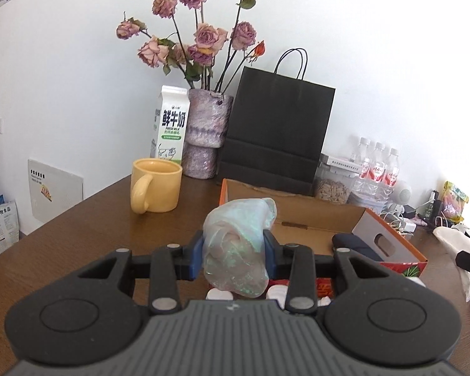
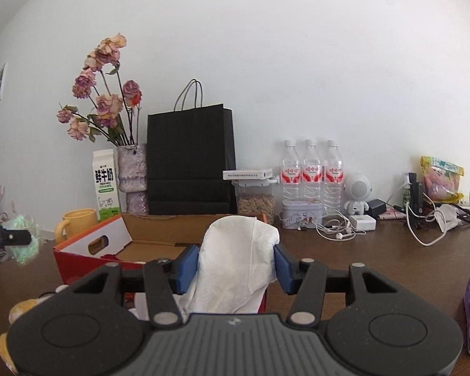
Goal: Organize objects
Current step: 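Carry the white cloth and plastic bundle over the cardboard box with both tools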
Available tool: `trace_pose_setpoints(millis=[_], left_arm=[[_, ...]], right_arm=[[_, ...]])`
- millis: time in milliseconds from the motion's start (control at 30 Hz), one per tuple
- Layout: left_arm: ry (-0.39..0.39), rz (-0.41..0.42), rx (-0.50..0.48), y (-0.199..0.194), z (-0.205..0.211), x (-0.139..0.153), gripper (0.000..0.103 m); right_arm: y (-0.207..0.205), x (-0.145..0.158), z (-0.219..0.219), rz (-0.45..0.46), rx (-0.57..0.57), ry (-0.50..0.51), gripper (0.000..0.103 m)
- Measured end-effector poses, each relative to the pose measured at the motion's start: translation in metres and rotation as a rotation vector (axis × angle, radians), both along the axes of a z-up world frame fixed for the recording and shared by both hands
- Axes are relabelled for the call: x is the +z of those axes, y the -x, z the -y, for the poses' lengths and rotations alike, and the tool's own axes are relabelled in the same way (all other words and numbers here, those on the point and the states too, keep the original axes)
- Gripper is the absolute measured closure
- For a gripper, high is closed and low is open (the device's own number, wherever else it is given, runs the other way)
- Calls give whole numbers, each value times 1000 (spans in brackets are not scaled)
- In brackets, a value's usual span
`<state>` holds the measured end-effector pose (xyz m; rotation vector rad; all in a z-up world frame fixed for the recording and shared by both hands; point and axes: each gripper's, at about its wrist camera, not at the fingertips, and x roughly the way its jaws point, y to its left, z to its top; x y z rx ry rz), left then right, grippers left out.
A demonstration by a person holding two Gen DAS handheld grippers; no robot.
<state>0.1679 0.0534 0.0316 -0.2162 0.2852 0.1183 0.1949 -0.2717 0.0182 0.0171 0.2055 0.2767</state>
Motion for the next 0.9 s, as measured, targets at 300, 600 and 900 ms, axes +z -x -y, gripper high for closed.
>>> trace_pose_setpoints(millis=[300, 600, 900], left_arm=[[-26, 45, -27, -36, 22, 23, 64], [-38, -16, -19, -99, 36, 27, 64], [-11, -100, -16, -130, 34, 7, 64]], right_arm=[[-40, 26, -54, 4, 101, 4, 52], [-99, 20, -102, -79, 119, -9, 52], [-141, -1, -125, -201, 82, 25, 52]])
